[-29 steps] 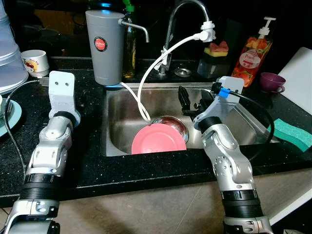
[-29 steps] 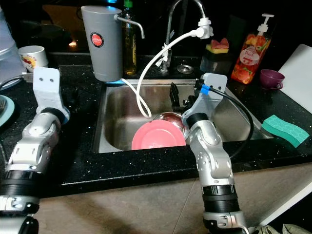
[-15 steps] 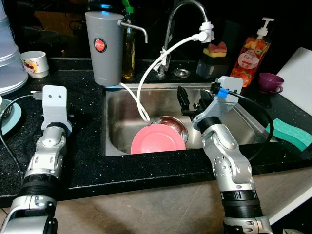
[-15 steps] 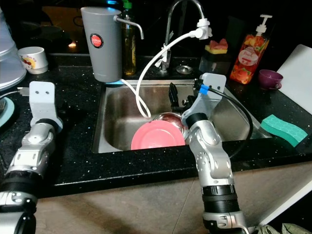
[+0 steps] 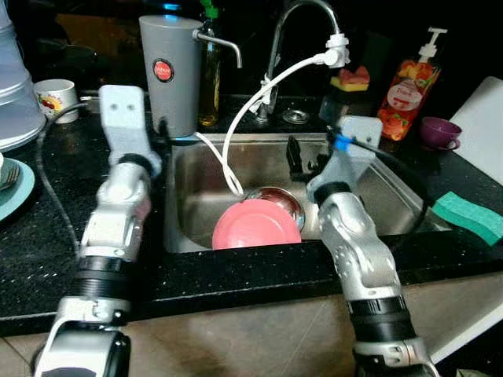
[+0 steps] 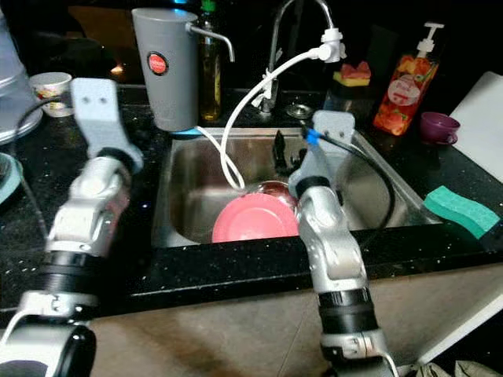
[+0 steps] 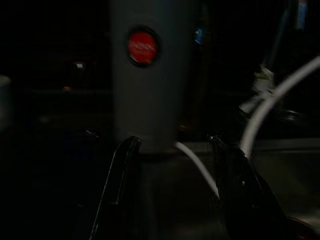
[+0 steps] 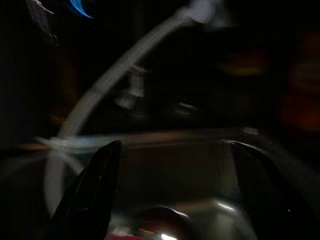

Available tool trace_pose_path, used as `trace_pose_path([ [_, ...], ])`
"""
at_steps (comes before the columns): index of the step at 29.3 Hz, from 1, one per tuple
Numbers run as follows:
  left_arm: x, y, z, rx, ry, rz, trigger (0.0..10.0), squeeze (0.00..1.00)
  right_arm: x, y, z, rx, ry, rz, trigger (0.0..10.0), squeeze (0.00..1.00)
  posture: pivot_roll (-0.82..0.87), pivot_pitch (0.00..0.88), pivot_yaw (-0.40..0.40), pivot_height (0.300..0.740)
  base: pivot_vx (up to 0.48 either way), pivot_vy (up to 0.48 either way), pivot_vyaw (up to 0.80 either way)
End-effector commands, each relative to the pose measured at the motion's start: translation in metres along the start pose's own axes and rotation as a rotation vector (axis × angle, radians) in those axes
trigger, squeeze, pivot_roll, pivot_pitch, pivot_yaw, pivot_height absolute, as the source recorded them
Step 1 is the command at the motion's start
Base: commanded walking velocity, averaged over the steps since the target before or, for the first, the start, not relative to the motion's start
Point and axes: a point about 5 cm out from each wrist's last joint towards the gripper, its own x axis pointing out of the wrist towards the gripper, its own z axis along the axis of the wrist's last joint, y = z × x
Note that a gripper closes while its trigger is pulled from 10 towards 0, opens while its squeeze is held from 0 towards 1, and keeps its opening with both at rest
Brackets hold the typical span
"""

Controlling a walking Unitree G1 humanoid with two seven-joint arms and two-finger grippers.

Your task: Kitchen organization

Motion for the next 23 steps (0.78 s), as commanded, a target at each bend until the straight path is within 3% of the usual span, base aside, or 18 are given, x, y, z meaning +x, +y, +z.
trace_pose_path([
  [1, -0.001, -0.009, 0.004, -0.024, 0.004, -0.024, 10.0, 0.0, 0.0, -0.001, -0.009, -0.091, 0.081, -0.042, 10.0, 0.0, 0.1, 0.151, -0.106, 0.74, 0.0, 0.0, 0.0],
  [4, -0.002, -0.017, 0.006, -0.026, 0.008, -0.04, 10.0, 0.0, 0.0, 0.002, -0.006, -0.108, 0.082, -0.048, 10.0, 0.0, 0.09, 0.151, -0.103, 0.74, 0.0, 0.0, 0.0],
  [7, -0.004, -0.025, 0.009, -0.022, 0.021, -0.055, 10.0, 0.0, 0.001, 0.005, -0.001, -0.065, 0.047, -0.041, 10.0, 0.0, 0.09, 0.15, -0.101, 0.74, 0.0, 0.0, 0.0],
  [8, -0.004, -0.025, 0.009, -0.022, 0.021, -0.055, 10.0, 0.0, 0.001, 0.005, -0.001, -0.065, 0.047, -0.041, 10.0, 0.0, 0.09, 0.15, -0.101, 0.74, 0.0, 0.0, 0.0],
  [9, -0.005, -0.023, 0.009, -0.035, 0.041, -0.056, 10.0, 0.0, 0.004, 0.002, 0.005, 0.018, -0.006, -0.053, 10.0, 0.0, 0.09, 0.15, -0.101, 0.74, 0.0, 0.0, 0.0],
  [13, -0.006, -0.019, 0.01, -0.034, 0.056, -0.059, 10.0, 0.0, 0.005, 0.001, 0.007, 0.004, -0.025, -0.04, 10.0, 0.0, 0.09, 0.15, -0.101, 0.74, 0.0, 0.0, 0.0],
  [14, -0.007, -0.012, 0.013, -0.006, 0.06, -0.073, 10.0, 0.0, 0.005, 0.001, 0.012, -0.032, -0.037, -0.018, 10.0, 0.0, 0.09, 0.15, -0.101, 0.74, 0.0, 0.0, 0.0],
  [17, -0.008, -0.008, 0.015, 0.013, 0.061, -0.084, 10.0, 0.0, 0.004, 0.0, 0.015, -0.039, -0.059, -0.01, 10.0, 0.0, 0.09, 0.15, -0.101, 0.74, 0.0, 0.0, 0.0],
  [18, -0.01, 0.0, 0.016, 0.045, 0.077, -0.067, 10.0, 0.0, 0.003, -0.001, 0.018, -0.03, -0.059, -0.005, 10.0, 0.0, 0.1, 0.151, -0.091, 0.74, 0.0, 0.0, 0.0],
  [21, -0.022, 0.038, 0.011, 0.143, 0.179, 0.001, 10.0, 0.0, -0.001, -0.009, 0.018, 0.184, -0.051, 0.1, 10.0, 0.0, 0.11, 0.156, -0.098, 0.74, 0.0, 0.0, 0.0],
  [23, -0.027, 0.047, 0.011, 0.133, 0.191, 0.026, 10.0, 0.0, 0.0, -0.015, 0.017, 0.209, -0.056, 0.083, 10.0, 0.0, 0.11, 0.156, -0.099, 0.74, 0.0, 0.0, 0.0],
])
